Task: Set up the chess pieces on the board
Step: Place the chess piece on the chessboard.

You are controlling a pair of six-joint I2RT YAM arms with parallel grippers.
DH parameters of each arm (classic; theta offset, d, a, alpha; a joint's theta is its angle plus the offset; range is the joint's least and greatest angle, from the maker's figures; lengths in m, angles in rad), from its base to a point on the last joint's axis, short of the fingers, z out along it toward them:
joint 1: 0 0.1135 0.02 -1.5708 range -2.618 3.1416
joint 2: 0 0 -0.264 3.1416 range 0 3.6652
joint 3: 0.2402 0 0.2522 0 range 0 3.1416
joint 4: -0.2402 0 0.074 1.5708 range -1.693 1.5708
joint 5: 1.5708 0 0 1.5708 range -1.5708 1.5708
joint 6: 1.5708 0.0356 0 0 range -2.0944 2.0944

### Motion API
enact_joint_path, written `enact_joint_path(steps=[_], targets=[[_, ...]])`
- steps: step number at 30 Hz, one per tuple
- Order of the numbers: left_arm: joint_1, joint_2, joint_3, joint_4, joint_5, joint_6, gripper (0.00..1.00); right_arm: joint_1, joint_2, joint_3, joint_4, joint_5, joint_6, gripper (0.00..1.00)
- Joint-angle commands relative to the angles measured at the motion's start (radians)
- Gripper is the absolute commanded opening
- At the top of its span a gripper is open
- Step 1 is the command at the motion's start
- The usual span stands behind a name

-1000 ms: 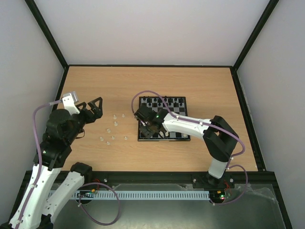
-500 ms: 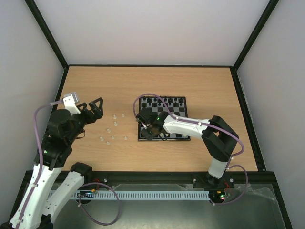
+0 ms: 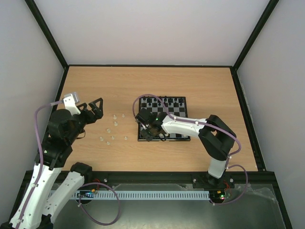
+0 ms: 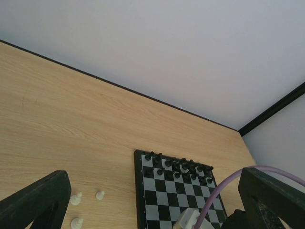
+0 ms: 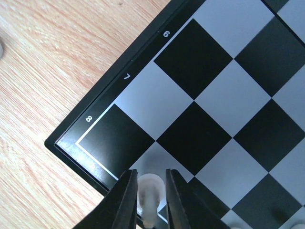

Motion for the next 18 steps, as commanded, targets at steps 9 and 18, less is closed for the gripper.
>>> enact_joint_path(steps=[9, 18], targets=[[0.004, -0.01, -0.009, 0.013, 0.002, 0.001, 1.0, -0.004, -0.02, 0.029, -0.021, 0.029, 0.01, 0.35], [0.005, -0.014, -0.009, 0.015, 0.002, 0.003, 0.99, 0.018, -0.12, 0.102, -0.012, -0.011, 0.001, 0.53]])
